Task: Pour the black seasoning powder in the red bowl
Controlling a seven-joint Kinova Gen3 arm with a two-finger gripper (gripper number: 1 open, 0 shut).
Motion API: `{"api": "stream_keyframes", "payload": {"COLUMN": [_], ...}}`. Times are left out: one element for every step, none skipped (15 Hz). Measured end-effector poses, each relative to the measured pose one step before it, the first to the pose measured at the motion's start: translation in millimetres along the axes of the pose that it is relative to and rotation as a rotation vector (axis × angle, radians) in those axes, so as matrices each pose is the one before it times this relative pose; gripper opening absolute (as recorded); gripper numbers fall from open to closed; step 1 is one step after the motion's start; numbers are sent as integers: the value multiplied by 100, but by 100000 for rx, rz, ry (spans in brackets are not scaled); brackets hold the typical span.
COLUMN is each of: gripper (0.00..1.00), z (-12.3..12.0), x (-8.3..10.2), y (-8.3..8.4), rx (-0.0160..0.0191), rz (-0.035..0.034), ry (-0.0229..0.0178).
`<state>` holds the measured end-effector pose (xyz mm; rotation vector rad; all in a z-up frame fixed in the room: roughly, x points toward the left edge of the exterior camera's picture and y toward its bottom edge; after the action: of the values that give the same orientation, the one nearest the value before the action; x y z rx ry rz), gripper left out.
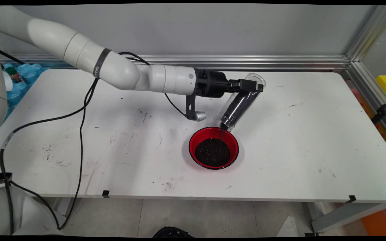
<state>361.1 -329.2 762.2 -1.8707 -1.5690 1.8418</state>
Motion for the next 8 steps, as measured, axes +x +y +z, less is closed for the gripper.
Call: {"api": "stream_keyframes", "payload": {"gripper": [0,0,0,0,0,0,0,0], "z": [9,6,-23,-29,-38,-106,-98,-114], "x": [-4,1,10,17,4,42,44,58], "y": [-52,-75,-118,-73,-58,-105,-61,-73], "rx": [213,300,474,252,190,303,146,152], "rz": [327,408,654,381,306,580,350,372], "ry": [-163,-161,-266,-88,-114,-58,-20,18]}}
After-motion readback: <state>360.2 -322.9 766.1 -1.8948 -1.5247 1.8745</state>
